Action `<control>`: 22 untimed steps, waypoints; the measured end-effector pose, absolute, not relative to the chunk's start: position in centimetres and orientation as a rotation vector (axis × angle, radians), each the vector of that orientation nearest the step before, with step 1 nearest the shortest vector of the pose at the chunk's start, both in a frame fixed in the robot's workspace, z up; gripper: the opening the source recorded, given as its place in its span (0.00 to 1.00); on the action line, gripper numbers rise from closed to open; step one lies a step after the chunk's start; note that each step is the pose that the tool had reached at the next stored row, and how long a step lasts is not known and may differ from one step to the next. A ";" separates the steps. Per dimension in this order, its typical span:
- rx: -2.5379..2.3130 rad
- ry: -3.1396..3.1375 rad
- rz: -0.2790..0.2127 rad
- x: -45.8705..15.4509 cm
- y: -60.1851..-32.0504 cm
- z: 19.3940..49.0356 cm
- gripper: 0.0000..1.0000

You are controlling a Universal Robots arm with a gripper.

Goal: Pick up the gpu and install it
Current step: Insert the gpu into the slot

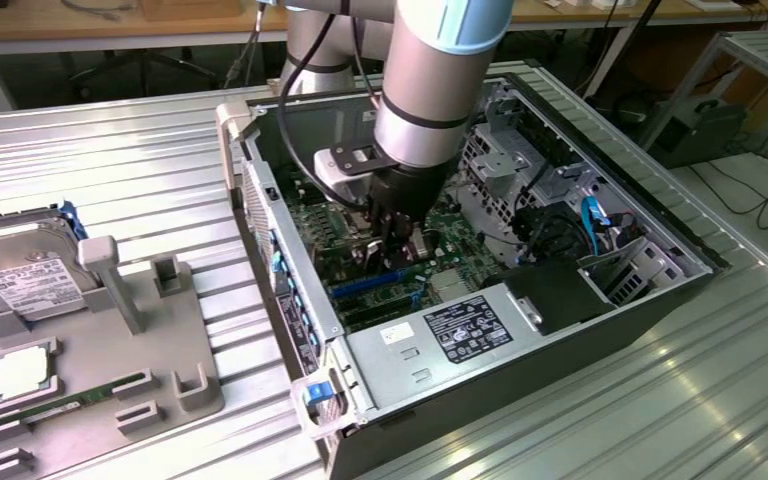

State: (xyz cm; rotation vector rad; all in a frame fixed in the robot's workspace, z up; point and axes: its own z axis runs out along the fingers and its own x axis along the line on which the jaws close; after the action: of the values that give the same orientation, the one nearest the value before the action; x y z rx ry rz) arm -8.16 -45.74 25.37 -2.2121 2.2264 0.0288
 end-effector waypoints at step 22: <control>-2.214 2.228 0.035 -8.4 -46.1 24.8 0.28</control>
State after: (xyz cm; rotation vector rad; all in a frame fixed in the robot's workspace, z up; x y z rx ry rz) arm -8.35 -46.05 24.77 -2.2138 2.2282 0.0347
